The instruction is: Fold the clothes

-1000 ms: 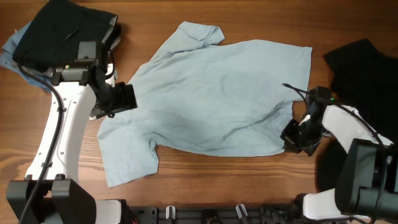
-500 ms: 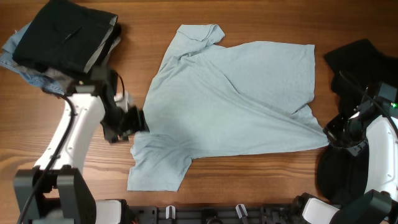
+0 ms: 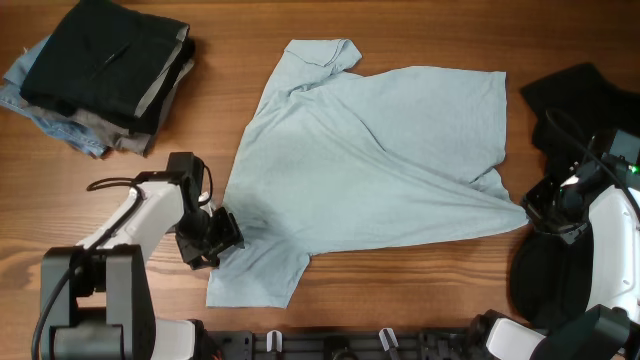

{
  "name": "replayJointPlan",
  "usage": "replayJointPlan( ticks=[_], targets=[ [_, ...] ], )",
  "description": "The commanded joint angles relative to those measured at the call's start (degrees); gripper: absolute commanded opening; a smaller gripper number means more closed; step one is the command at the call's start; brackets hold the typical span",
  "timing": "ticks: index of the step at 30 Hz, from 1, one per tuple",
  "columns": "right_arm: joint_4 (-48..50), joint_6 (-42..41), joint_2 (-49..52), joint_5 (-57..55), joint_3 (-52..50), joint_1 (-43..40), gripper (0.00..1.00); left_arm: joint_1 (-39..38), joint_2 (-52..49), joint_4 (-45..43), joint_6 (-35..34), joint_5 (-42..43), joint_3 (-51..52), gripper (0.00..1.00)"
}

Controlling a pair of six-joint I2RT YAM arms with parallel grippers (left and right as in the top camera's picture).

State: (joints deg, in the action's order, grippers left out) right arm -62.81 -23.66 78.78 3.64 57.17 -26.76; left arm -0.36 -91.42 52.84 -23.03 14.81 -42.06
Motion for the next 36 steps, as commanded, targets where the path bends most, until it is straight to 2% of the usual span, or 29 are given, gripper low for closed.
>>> replayJointPlan(
  ticks=[1,4,7,9,11,14,17,21,23,24,25,28,30,32,34,36],
  targets=[
    [0.4,1.0,-0.6,0.7,0.7,0.2,0.04,-1.9,-3.7,-3.5,-1.5,3.4,0.8,0.55],
    [0.4,1.2,-0.6,0.7,0.7,0.2,0.04,-2.8,-4.0,-7.3,-1.2,5.3,0.8,0.18],
    [0.4,1.2,-0.6,0.7,0.7,0.2,0.04,-2.7,-3.9,-6.0,5.8,14.1,0.1,0.04],
    [0.2,1.4,-0.6,1.1,0.7,0.2,0.04,-1.6,-3.6,-0.5,7.5,14.6,-3.0,0.04],
    [0.5,4.7,-0.6,4.7,0.7,0.2,0.04,1.1,-1.6,7.5,12.4,14.6,-9.3,0.04],
    [-0.7,8.9,-1.6,11.7,2.4,0.2,0.04,7.2,5.1,16.9,15.2,14.5,-23.9,0.04],
    [-2.4,11.6,-5.1,11.6,5.7,0.2,0.04,12.8,14.1,17.7,15.1,13.3,-36.2,0.04],
    [-2.6,13.7,-8.1,15.3,10.2,0.2,0.04,15.9,20.8,16.3,13.1,9.1,-42.2,0.04],
    [-6.7,13.2,-9.7,18.3,17.6,0.2,0.04,20.1,23.0,15.3,13.1,9.1,-51.9,0.04],
    [-11.9,13.2,-10.7,19.1,26.4,0.2,0.04,24.1,23.3,15.3,13.1,9.1,-62.6,0.04],
    [-14.3,13.2,-11.0,19.1,30.6,0.2,0.04,26.1,23.3,15.3,13.1,8.6,-68.3,0.04],
    [-21.5,13.0,-11.1,19.1,47.3,0.2,0.04,29.9,23.2,16.5,12.6,1.2,-84.0,0.04],
    [-22.1,10.7,-11.1,18.9,53.7,0.2,0.04,29.9,23.2,17.6,12.0,-1.5,-87.3,0.04],
    [-21.7,9.5,-11.1,18.9,54.9,0.2,0.04,29.9,22.5,20.7,10.6,-1.2,-87.3,0.04],
    [-22.5,9.6,-10.2,18.9,54.8,0.2,0.04,29.4,19.2,28.1,11.6,5.0,-87.3,0.04],
    [-23.4,9.7,-9.2,18.9,54.8,0.2,0.04,27.5,15.6,33.8,16.1,12.2,-87.3,0.1]
  ],
)
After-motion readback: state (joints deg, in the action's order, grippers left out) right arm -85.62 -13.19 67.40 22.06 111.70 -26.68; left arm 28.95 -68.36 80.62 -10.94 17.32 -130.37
